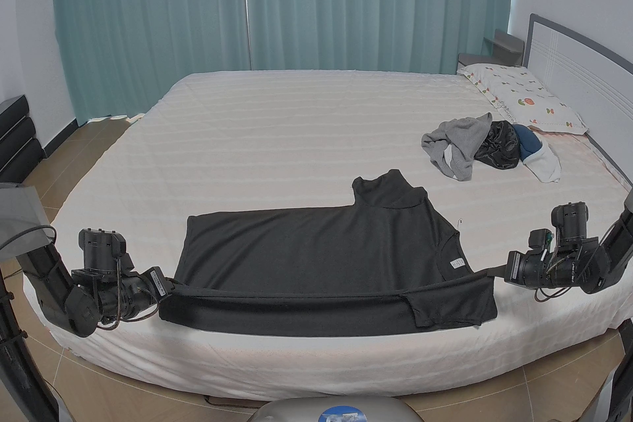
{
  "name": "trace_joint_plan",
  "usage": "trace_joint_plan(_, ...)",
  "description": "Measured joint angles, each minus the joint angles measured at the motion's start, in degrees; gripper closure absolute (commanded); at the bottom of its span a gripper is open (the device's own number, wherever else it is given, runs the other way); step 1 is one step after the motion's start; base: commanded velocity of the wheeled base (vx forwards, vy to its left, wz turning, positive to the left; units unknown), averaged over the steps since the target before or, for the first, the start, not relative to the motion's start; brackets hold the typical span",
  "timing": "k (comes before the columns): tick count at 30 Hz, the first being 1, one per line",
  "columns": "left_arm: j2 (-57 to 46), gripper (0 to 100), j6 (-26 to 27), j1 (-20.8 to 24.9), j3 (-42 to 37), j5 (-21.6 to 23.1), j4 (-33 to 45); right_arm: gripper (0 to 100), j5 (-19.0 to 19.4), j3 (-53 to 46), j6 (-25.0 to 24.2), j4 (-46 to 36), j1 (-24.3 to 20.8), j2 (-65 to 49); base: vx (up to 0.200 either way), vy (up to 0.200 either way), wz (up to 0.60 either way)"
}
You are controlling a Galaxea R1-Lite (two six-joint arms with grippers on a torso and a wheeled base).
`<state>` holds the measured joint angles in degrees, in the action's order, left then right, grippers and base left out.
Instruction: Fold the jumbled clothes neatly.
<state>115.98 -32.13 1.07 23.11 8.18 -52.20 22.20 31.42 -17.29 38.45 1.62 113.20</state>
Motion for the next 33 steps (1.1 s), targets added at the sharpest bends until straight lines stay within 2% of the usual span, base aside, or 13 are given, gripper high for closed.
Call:
trace_joint_plan(9, 4.78, 100, -0.46, 0.22, 3.38, 0.07, -0.16, 100, -2.91, 6.51, -0.26, -0.46, -2.33, 6.03, 0.0, 0.0, 0.0)
trace_joint_plan(22, 8.89, 100, -1.5, 0.24, 6.05, 0.24, -0.18, 100, -3.01, 9.37, -0.44, -0.35, -2.69, 10.39, 0.0, 0.0, 0.0)
trace_joint_plan(23, 9.0, 100, -1.52, 0.24, 6.1, 0.24, -0.18, 0, -3.01, 9.37, -0.5, -0.29, -2.74, 10.53, 0.0, 0.0, 0.0)
trace_joint_plan(24, 9.09, 100, -1.58, 0.24, 6.13, 0.24, -0.22, 0, -3.01, 9.37, -0.5, -0.24, -2.8, 10.64, 0.0, 0.0, 0.0)
trace_joint_plan(25, 9.18, 0, -1.85, 0.24, 6.16, 0.24, -0.24, 0, -3.01, 9.33, -0.5, -0.18, -2.91, 10.78, 0.0, 0.0, 0.0)
trace_joint_plan(33, 9.22, 0, -3.33, 0.22, 6.35, 0.24, -0.6, 0, -2.88, 9.2, -2.55, 0.09, -3.29, 10.89, 0.0, 0.0, 0.0)
